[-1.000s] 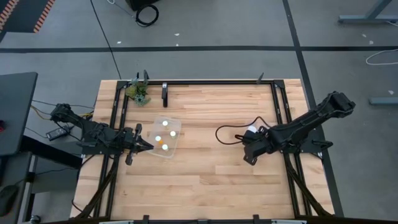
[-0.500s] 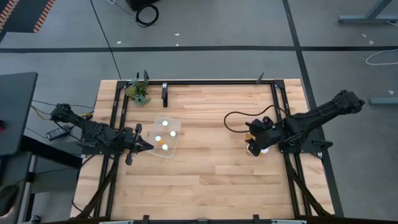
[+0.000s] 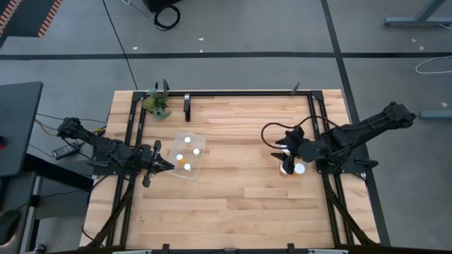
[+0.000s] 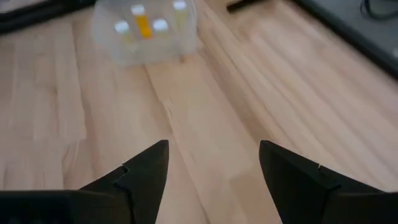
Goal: Pick and place medicine bottles into bin by pill shape (circle, oval)
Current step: Return to Home Position
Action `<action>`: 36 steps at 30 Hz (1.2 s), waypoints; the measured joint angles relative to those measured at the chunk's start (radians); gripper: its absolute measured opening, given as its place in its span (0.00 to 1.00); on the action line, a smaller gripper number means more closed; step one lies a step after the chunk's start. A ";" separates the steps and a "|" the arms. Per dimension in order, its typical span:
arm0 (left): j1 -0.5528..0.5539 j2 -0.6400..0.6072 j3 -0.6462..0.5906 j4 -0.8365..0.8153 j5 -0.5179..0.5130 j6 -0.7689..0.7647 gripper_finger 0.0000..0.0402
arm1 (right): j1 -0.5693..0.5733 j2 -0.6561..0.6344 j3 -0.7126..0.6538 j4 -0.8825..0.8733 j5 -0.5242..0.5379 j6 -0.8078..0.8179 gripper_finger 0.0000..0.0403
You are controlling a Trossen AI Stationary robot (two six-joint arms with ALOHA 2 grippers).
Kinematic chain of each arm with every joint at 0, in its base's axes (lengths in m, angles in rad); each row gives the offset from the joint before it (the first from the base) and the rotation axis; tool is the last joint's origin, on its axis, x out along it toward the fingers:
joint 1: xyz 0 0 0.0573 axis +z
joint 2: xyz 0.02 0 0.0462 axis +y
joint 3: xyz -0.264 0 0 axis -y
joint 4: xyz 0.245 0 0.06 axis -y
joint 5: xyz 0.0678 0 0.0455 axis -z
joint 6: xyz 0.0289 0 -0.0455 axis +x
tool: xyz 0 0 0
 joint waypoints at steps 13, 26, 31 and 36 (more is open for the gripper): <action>0.000 0.000 0.000 0.000 0.000 0.000 0.09 | -0.140 -0.236 -0.277 0.349 -0.077 -0.164 0.55; 0.000 0.000 0.000 0.000 0.000 0.000 0.07 | -0.197 -0.433 -0.492 0.583 -0.089 -0.290 0.45; 0.000 0.000 0.000 0.000 0.000 0.000 0.09 | -0.196 -0.517 -0.567 0.666 -0.098 -0.314 0.40; 0.000 0.000 0.000 0.000 0.000 0.000 0.10 | -0.196 -0.598 -0.658 0.757 -0.099 -0.320 0.36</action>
